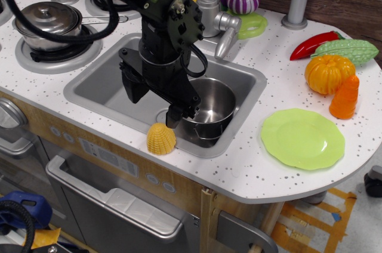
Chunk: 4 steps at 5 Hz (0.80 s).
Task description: Put corn in pot which is in sink
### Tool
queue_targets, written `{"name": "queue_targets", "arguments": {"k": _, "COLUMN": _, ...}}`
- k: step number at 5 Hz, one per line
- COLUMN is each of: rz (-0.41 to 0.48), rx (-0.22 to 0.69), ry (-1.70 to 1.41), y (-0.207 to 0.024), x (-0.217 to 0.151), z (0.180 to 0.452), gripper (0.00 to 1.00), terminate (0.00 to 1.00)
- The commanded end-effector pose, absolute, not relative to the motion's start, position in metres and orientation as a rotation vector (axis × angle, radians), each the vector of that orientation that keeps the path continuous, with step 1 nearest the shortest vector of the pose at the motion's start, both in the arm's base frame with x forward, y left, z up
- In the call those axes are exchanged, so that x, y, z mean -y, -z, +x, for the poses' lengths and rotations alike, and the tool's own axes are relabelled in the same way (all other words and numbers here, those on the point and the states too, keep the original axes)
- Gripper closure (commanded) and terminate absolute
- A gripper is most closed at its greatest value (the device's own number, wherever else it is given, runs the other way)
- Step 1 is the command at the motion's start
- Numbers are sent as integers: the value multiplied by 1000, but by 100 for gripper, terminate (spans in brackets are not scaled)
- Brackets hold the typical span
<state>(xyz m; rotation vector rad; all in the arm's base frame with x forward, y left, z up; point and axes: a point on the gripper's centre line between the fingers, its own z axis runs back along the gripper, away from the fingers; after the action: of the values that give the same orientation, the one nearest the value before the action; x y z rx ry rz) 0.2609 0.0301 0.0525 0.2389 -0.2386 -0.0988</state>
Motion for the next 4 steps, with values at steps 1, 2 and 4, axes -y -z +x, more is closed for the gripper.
{"name": "queue_targets", "arguments": {"k": 1, "rz": 239, "rx": 239, "ry": 99, "y": -52, "x": -30, "z": 261, "gripper": 0, "terminate": 0}}
{"name": "queue_targets", "arguments": {"k": 2, "rz": 232, "rx": 278, "ry": 114, "y": -43, "x": -29, "z": 259, "gripper": 0, "terminate": 0}}
{"name": "queue_targets", "arguments": {"k": 4, "rz": 160, "rx": 332, "ry": 107, "y": -28, "x": -31, "z": 255, "gripper": 0, "terminate": 0}}
